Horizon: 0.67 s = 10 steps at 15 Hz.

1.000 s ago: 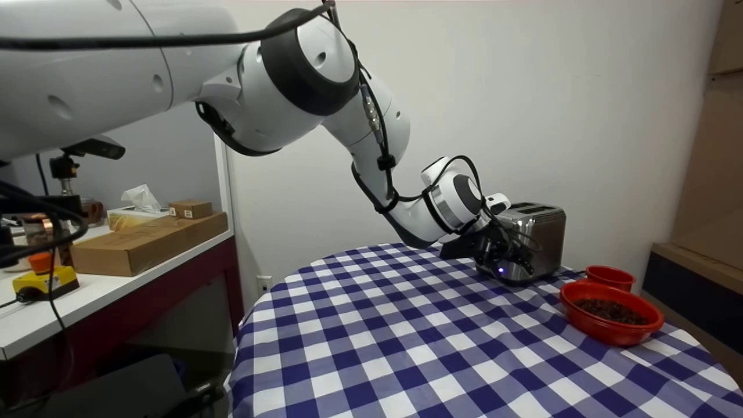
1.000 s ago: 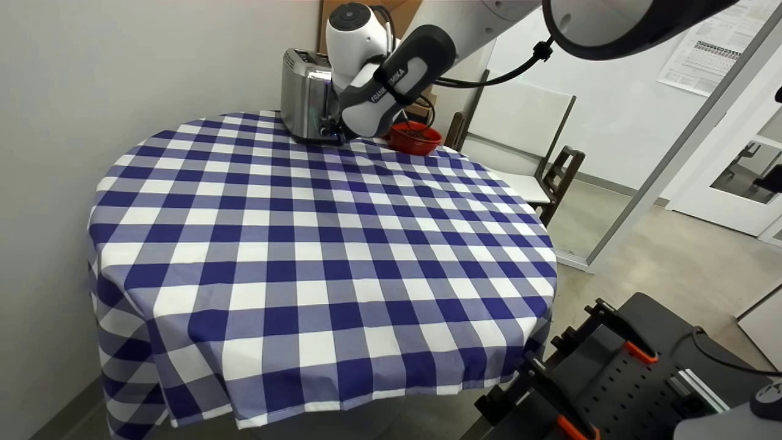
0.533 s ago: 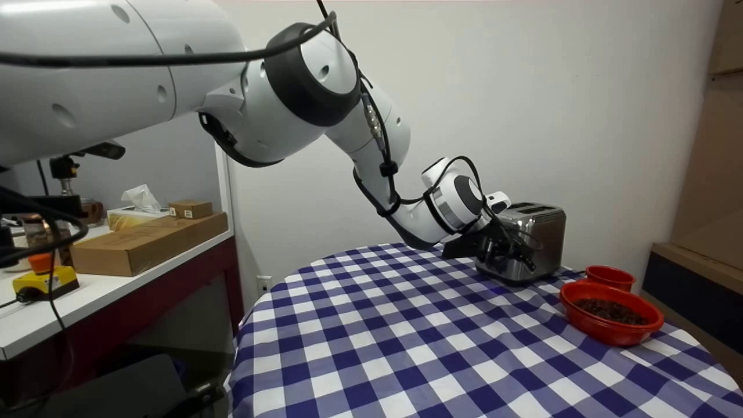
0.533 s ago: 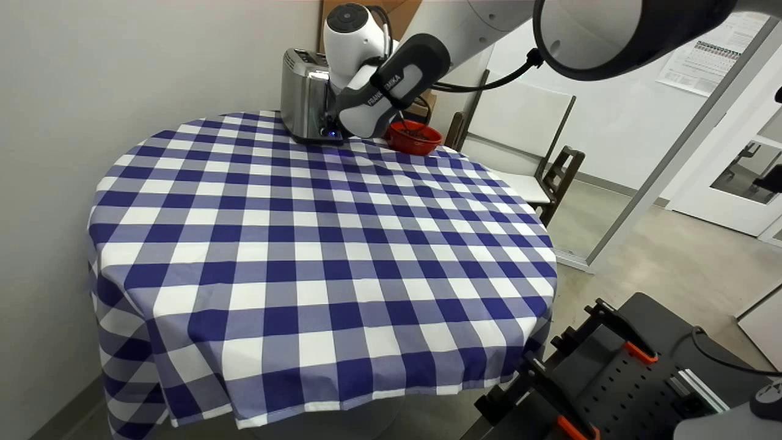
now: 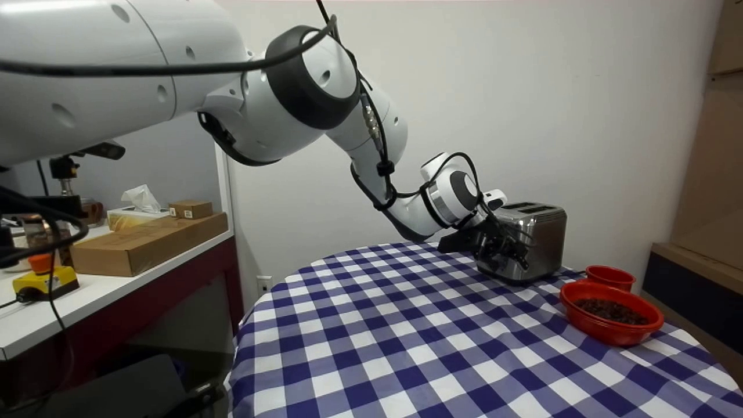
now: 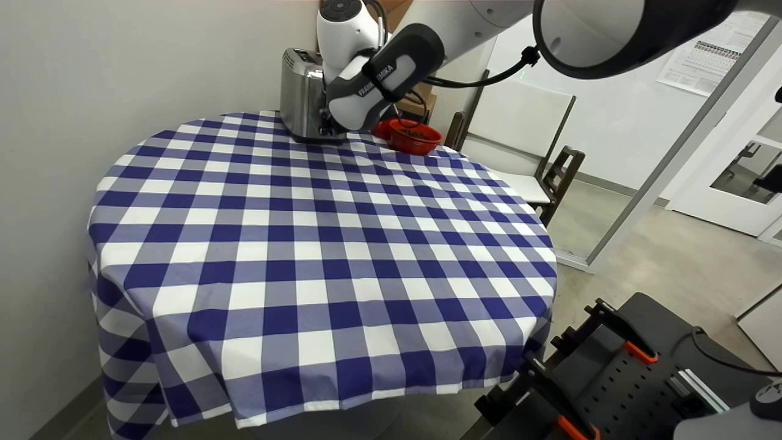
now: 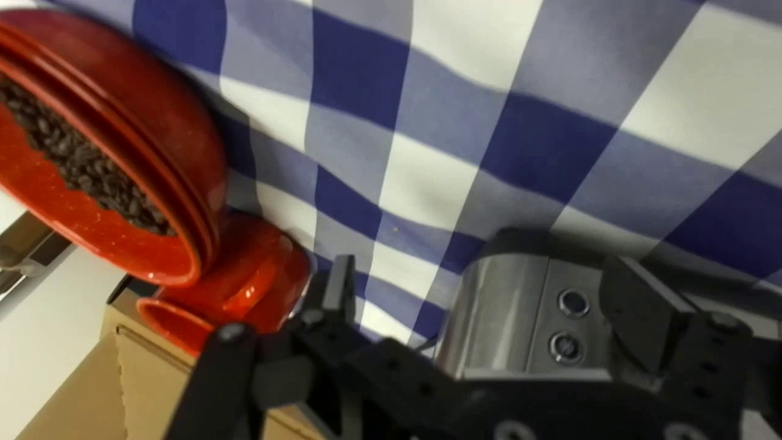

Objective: Push the lever of the toaster up

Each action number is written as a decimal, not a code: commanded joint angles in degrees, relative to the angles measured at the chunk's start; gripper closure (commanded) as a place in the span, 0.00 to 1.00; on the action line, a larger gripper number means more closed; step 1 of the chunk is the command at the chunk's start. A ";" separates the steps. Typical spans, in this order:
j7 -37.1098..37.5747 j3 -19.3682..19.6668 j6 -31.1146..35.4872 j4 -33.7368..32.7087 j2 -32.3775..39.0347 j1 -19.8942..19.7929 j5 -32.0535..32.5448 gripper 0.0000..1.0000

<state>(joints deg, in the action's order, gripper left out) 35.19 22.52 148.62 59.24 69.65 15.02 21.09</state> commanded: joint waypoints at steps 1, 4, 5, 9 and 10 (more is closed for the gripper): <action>-9.61 -6.85 -10.81 2.52 -5.36 -1.62 -4.40 0.00; -16.02 -11.36 -20.16 4.71 -10.66 -2.87 -7.08 0.00; -18.11 -12.78 -22.81 6.16 -12.99 -3.39 -7.70 0.00; -24.37 -17.10 -32.40 16.13 -24.75 -5.08 -9.40 0.00; -26.03 -18.19 -34.83 18.38 -27.50 -5.66 -9.92 0.00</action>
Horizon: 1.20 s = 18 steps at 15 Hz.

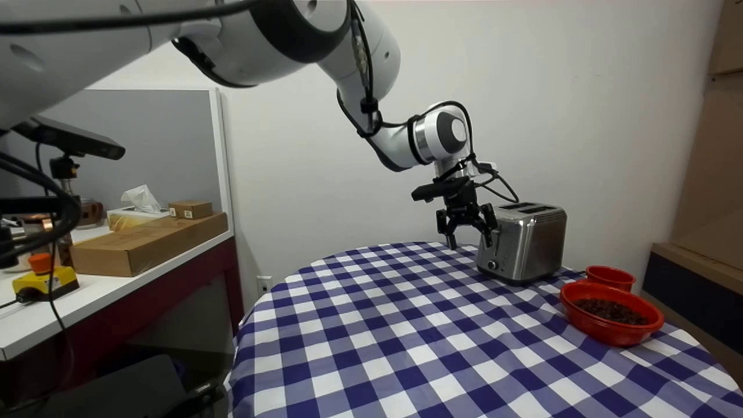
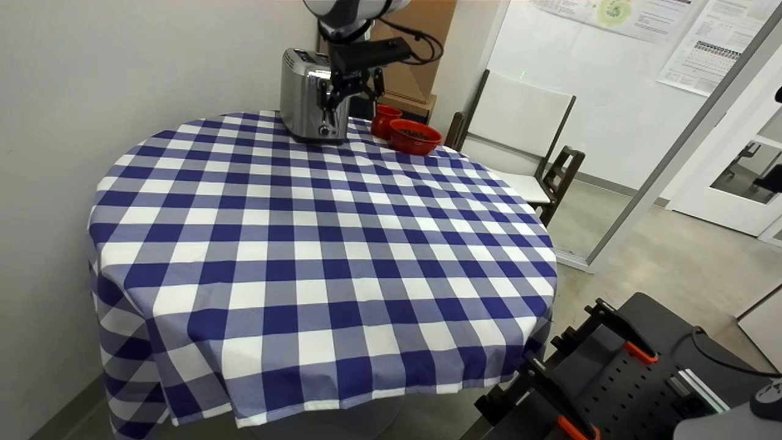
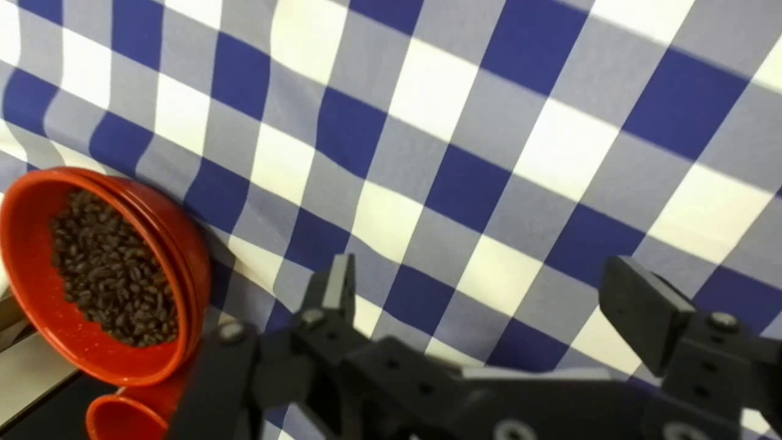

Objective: Push the lever of the toaster up

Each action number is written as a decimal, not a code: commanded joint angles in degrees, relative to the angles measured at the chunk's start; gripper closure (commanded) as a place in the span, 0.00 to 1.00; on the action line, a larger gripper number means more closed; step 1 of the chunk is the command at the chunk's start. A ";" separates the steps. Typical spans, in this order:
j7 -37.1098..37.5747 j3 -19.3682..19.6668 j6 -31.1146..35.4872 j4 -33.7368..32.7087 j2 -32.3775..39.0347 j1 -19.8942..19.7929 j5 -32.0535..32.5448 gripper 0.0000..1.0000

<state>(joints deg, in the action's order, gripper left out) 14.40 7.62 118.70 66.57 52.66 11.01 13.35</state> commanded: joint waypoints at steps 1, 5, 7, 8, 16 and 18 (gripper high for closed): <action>-6.56 -4.17 -7.47 13.51 -13.28 -2.21 -2.68 0.00; -11.37 -7.64 -17.62 23.97 -24.63 -4.62 -5.94 0.00; -12.60 -8.99 -23.11 28.83 -29.99 -5.91 -9.17 0.00; -13.18 -9.48 -25.37 31.40 -32.71 -6.70 -11.36 0.00; -15.29 -9.12 -20.61 53.46 -57.94 -8.30 -10.99 0.00; -15.72 -9.17 -18.07 58.46 -64.50 -8.51 -8.97 0.00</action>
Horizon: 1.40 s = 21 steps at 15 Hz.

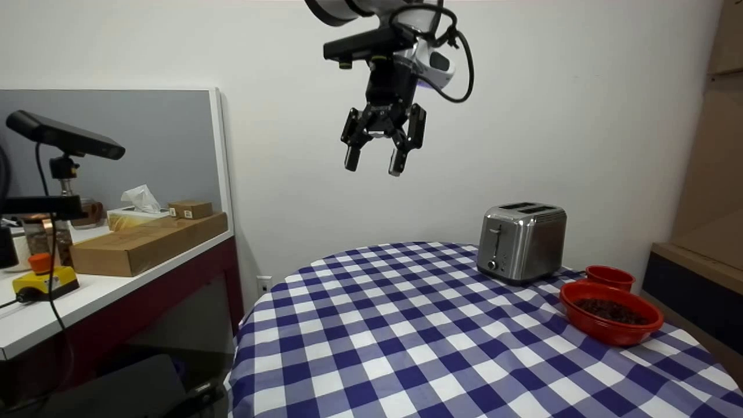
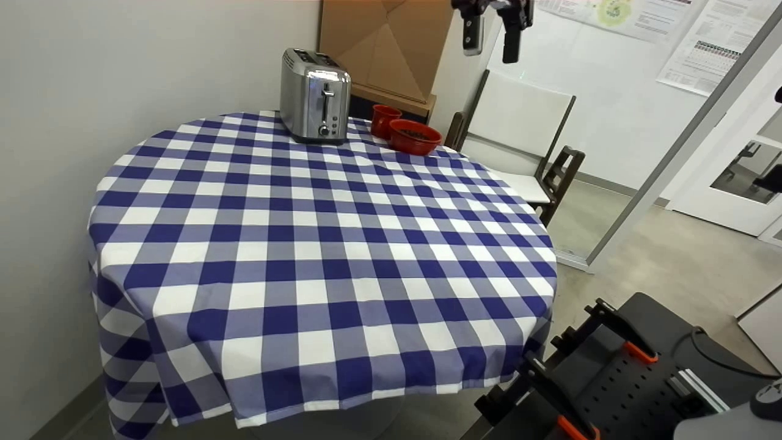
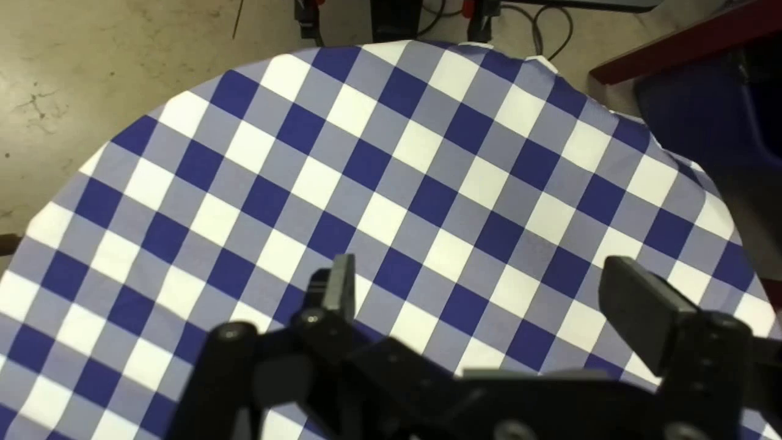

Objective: Push the lever of the toaster up

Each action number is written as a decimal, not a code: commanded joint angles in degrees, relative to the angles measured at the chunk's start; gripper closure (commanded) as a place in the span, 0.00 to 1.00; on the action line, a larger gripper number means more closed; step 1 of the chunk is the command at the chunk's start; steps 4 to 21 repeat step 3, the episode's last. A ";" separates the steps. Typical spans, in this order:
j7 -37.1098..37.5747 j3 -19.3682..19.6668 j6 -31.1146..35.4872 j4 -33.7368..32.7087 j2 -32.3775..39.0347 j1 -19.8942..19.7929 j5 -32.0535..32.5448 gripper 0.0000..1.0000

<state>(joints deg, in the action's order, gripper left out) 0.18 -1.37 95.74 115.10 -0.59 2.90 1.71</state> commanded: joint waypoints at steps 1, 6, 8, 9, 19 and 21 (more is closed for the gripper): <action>-0.06 -0.31 1.11 2.26 -3.05 -0.31 1.04 0.00; -0.18 -0.32 2.49 6.43 -8.40 -0.34 1.95 0.00; -0.18 -0.32 2.49 6.43 -8.40 -0.34 1.95 0.00; -0.18 -0.32 2.49 6.43 -8.40 -0.34 1.95 0.00; -0.18 -0.32 2.49 6.43 -8.40 -0.34 1.95 0.00; -0.18 -0.32 2.49 6.43 -8.40 -0.34 1.95 0.00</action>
